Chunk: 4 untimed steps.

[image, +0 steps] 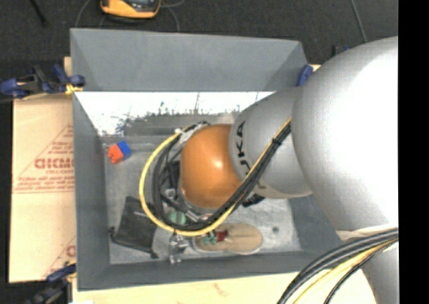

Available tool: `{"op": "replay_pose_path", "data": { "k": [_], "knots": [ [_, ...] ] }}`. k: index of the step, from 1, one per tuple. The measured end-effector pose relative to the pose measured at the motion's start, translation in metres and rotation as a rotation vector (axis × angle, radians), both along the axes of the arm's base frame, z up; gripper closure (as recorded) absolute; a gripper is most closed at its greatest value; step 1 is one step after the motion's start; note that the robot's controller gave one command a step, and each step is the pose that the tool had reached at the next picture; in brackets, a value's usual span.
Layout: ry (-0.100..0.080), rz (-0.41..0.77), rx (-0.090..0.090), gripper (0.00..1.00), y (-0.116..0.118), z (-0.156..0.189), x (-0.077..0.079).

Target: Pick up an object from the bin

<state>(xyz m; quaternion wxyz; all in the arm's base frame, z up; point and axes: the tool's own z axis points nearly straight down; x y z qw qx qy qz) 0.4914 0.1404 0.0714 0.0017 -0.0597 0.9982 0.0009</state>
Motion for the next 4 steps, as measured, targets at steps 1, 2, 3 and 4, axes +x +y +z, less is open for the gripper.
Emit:
{"op": "replay_pose_path", "data": {
  "k": [1, 2, 3, 4],
  "knots": [
    [0.000, -0.001, 0.000, 0.00, 0.000, 0.000, 0.000],
    [-0.009, 0.232, 0.000, 1.00, -0.068, 0.002, 0.078],
    [-0.009, 0.231, 0.000, 1.00, -0.068, 0.003, 0.078],
    [-0.002, 0.131, -0.001, 1.00, -0.082, 0.136, 0.078]
  ]
}}
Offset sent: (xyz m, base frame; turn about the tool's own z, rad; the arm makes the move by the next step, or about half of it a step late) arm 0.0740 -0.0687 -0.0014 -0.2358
